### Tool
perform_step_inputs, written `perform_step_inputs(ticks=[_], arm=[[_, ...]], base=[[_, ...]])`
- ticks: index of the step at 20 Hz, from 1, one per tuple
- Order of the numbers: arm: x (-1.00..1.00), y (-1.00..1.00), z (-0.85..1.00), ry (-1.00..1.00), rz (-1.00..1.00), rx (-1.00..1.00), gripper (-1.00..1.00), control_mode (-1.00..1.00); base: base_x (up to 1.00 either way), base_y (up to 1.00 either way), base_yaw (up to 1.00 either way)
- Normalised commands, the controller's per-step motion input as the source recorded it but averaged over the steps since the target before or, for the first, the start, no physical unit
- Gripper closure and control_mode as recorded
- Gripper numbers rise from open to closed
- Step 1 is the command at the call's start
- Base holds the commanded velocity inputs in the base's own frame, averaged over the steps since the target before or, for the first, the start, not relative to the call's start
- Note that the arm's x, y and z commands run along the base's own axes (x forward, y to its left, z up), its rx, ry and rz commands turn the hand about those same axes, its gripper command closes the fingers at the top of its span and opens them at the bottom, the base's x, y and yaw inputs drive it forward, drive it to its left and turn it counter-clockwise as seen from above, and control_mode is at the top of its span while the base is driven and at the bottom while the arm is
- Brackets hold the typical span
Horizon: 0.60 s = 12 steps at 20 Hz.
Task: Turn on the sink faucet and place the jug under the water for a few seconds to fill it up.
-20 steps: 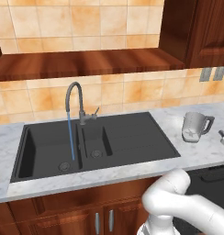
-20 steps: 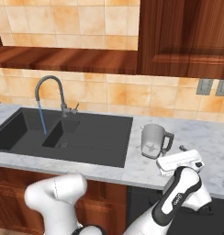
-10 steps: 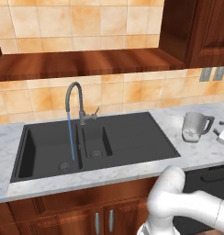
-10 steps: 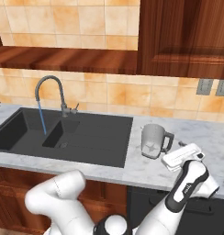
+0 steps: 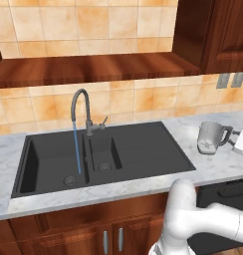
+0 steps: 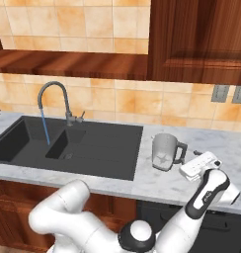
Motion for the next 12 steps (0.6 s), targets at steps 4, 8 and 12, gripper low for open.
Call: perform_step_inputs(ticks=[4,8,12], arm=[[0.32,-0.03,-0.19,0.00,0.08,0.00,-1.00,-1.00],[0.02,0.00,-0.04,0.00,0.07,-0.02,-1.00,-1.00],[0.00,0.03,0.00,0.00,0.06,-0.05,-1.00,-1.00]], base=[[0.00,0.00,0.00],[0.00,0.00,0.00],[0.00,0.00,0.00]])
